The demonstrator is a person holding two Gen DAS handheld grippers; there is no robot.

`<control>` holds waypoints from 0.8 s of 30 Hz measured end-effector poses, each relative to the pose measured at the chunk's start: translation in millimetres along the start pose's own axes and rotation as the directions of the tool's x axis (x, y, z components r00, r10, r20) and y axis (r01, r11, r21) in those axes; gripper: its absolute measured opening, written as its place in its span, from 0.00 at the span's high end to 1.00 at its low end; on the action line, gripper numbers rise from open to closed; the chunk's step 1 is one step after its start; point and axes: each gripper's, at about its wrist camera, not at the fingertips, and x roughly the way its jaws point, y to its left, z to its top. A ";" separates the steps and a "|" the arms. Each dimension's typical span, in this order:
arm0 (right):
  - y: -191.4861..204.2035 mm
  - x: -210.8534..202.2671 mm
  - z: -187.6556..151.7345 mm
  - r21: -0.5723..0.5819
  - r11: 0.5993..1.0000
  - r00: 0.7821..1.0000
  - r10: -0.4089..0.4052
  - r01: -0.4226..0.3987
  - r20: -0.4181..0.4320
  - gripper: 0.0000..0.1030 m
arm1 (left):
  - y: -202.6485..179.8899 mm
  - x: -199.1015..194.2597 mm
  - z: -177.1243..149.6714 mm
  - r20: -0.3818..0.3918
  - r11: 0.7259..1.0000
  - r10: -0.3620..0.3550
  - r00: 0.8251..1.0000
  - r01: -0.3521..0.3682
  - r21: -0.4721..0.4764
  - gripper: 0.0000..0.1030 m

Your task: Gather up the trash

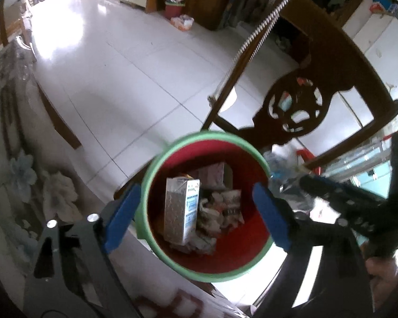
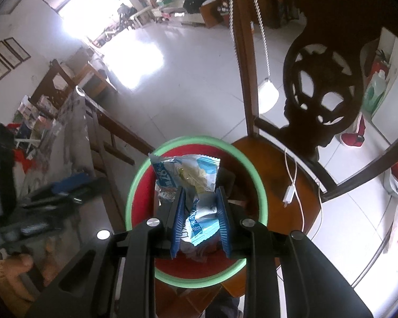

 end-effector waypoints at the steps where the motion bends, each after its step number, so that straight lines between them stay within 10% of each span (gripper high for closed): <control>1: 1.2 5.2 -0.4 -0.001 1.000 1.000 -0.001 0.001 -0.011 0.74 | 1.9 -2.5 0.4 0.006 1.000 0.002 1.000 -0.002 -0.003 0.18; 7: 9.7 23.7 -6.2 -0.017 1.000 0.999 -0.014 0.013 -0.046 0.65 | 14.5 -11.5 -0.9 0.024 1.000 0.021 0.999 -0.021 -0.018 0.17; 10: 11.7 27.7 -8.7 -0.012 0.999 0.998 -0.034 0.033 -0.053 0.38 | 21.5 -15.9 -3.9 0.027 0.999 0.025 0.999 -0.024 -0.033 0.17; 24: 32.3 20.3 -41.1 0.030 0.997 0.996 -0.074 0.076 -0.041 0.26 | 48.3 -49.4 -35.7 0.042 0.999 0.022 0.999 -0.020 -0.028 0.17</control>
